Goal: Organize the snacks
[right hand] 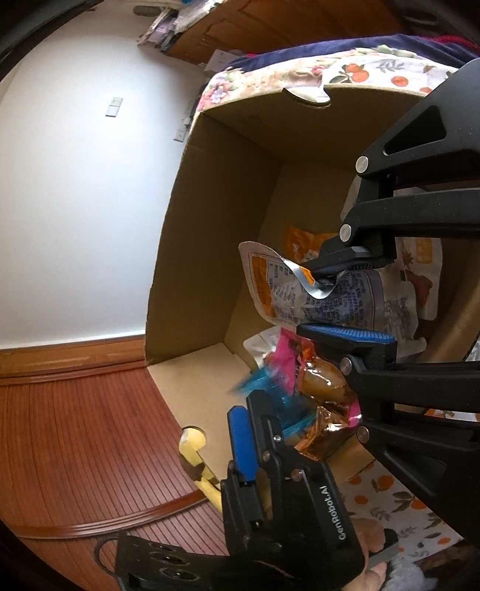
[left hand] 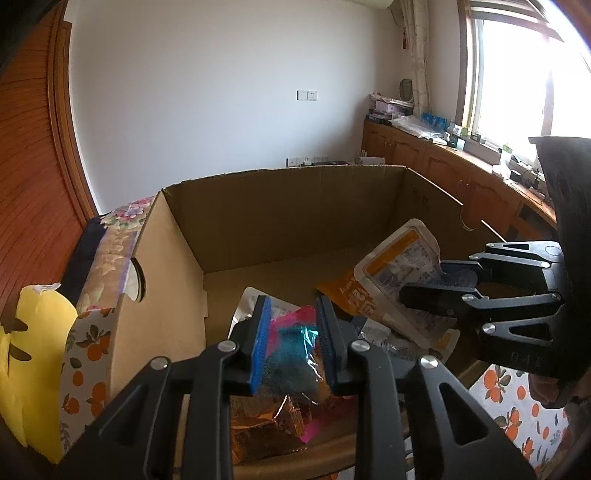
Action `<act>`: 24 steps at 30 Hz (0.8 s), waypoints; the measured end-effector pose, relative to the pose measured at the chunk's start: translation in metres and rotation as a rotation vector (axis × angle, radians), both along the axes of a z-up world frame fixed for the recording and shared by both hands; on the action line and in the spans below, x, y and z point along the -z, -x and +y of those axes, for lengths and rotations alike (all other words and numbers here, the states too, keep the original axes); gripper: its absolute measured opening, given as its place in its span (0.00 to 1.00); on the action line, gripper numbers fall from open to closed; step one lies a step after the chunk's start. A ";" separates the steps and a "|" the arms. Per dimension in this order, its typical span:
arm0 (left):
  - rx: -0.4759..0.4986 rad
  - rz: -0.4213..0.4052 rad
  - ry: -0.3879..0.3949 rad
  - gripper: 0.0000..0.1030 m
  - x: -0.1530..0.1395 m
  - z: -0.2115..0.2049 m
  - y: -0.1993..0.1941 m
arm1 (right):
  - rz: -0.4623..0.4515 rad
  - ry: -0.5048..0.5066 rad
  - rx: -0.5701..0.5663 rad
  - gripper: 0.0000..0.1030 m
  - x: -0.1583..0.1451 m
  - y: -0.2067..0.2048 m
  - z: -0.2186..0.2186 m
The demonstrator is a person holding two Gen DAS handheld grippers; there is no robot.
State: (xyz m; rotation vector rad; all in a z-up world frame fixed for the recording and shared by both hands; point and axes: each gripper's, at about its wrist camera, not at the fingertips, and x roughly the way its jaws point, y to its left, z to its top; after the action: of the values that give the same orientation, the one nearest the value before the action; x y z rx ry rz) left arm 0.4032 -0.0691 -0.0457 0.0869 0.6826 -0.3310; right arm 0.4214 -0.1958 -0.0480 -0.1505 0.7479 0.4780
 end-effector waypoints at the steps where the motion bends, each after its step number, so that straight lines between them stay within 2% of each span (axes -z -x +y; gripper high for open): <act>1: -0.002 0.001 -0.004 0.25 0.000 0.000 0.000 | 0.007 -0.005 0.000 0.23 0.000 -0.001 0.000; 5: -0.007 0.002 0.005 0.28 0.001 0.004 0.004 | 0.018 -0.015 0.003 0.22 0.000 -0.003 -0.003; 13: -0.023 -0.024 0.010 0.29 -0.013 0.015 0.024 | -0.013 -0.013 0.021 0.23 -0.008 0.010 -0.002; 24: -0.025 -0.092 0.004 0.30 -0.061 0.020 0.089 | -0.090 -0.027 0.060 0.23 -0.063 0.084 -0.011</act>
State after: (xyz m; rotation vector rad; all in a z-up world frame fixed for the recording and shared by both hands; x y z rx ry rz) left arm 0.3142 -0.0488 0.0153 0.0892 0.5910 -0.3030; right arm 0.3375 -0.2070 0.0147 -0.1229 0.6557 0.4212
